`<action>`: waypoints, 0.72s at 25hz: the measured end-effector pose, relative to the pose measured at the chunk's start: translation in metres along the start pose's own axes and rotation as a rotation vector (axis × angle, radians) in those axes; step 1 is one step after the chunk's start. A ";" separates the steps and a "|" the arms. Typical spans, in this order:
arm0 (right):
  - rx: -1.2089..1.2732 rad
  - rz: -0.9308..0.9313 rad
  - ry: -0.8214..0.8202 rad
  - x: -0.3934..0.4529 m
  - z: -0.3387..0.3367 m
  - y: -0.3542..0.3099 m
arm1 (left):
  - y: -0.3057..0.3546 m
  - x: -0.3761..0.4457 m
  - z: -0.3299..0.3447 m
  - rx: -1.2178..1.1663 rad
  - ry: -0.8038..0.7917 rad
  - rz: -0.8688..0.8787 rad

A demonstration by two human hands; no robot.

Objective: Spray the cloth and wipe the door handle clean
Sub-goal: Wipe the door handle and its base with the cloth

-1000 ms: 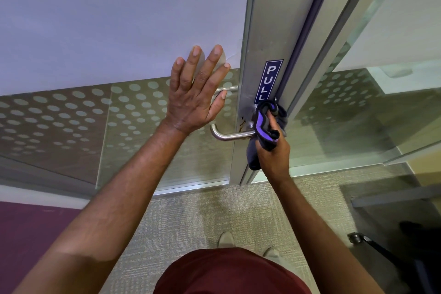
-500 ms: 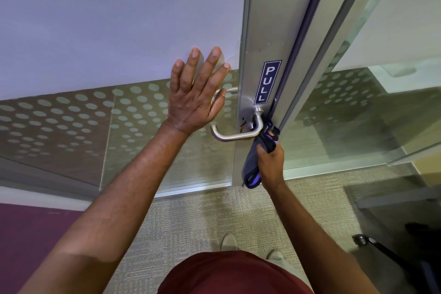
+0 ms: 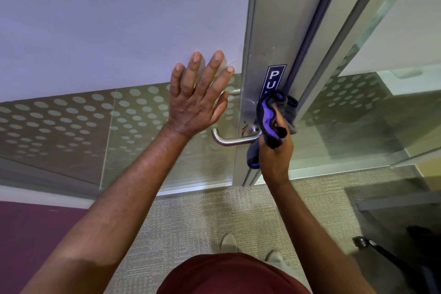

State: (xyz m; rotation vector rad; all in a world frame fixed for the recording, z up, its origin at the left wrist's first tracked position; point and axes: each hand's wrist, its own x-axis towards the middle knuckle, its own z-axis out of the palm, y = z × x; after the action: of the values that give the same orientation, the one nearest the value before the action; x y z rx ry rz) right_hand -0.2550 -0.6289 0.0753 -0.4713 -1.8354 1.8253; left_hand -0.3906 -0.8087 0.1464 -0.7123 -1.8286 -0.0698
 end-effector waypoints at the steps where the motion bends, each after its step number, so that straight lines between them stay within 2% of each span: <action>1: 0.003 -0.007 -0.013 -0.001 0.000 0.004 | 0.000 0.000 0.001 0.018 0.007 0.010; 10: 0.064 0.057 0.076 -0.004 -0.005 0.035 | 0.001 -0.001 0.002 0.032 0.028 0.011; 15: 0.084 0.366 0.152 -0.013 -0.009 0.055 | 0.002 -0.001 0.001 0.022 0.024 -0.008; 18: 0.093 0.426 0.137 -0.012 -0.009 0.055 | 0.001 -0.001 0.001 0.022 0.023 -0.002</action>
State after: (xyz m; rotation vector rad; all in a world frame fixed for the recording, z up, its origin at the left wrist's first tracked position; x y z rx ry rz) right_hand -0.2461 -0.6259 0.0191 -0.9873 -1.6387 2.0778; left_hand -0.3909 -0.8080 0.1452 -0.6913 -1.8057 -0.0591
